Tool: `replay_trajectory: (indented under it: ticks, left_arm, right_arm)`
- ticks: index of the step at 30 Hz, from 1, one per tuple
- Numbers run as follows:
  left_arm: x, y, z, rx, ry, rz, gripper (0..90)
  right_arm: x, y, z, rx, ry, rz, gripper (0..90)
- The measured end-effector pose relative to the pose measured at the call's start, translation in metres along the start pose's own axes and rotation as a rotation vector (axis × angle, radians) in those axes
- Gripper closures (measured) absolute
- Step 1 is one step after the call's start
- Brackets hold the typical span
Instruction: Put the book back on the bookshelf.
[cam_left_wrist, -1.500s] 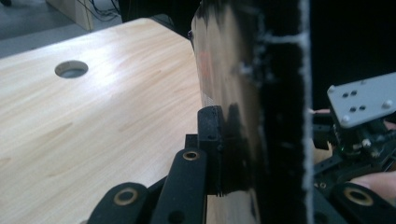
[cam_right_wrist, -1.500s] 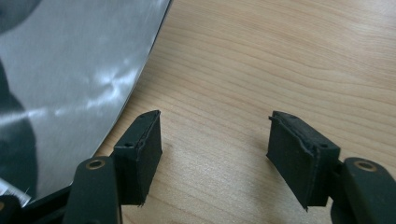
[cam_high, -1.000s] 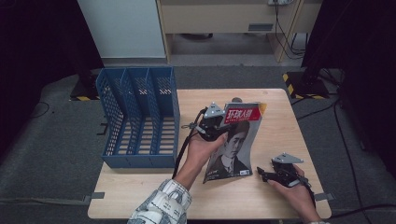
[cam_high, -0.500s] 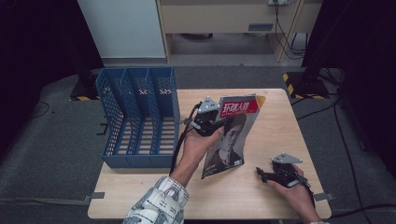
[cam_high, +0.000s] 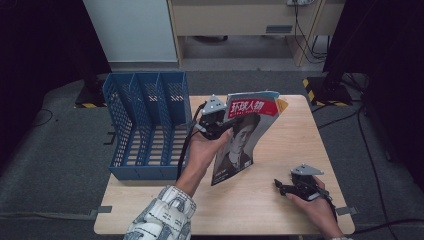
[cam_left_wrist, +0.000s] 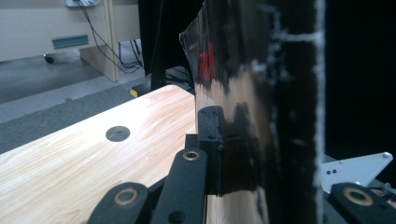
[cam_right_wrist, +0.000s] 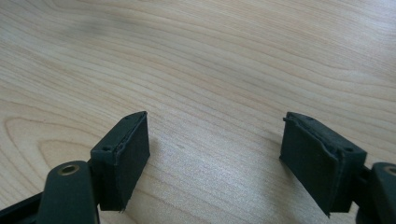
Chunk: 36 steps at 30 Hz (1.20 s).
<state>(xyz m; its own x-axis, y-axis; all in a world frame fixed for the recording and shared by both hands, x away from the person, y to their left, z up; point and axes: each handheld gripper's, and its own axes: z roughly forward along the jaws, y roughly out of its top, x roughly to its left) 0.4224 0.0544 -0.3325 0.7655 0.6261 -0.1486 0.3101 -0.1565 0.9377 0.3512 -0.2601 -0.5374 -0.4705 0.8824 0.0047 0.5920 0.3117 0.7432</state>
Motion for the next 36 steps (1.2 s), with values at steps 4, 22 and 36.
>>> replay_trajectory:
  ticks: [4, 22, 36]
  left_arm:
    - [0.002, 0.002, -0.007, -0.014, 0.007, -0.009, 86.6]
    - [0.007, 0.011, -0.022, -0.039, 0.026, -0.014, 86.7]
    - [0.016, 0.013, -0.035, -0.05, 0.042, -0.023, 86.6]
  right_arm:
    - [0.001, 0.0, 0.0, 0.002, 0.002, 0.001, 23.9]
    - [0.001, 0.0, 0.0, 0.0, 0.004, 0.001, 23.9]
    - [0.001, 0.0, 0.0, 0.0, 0.004, 0.0, 23.9]
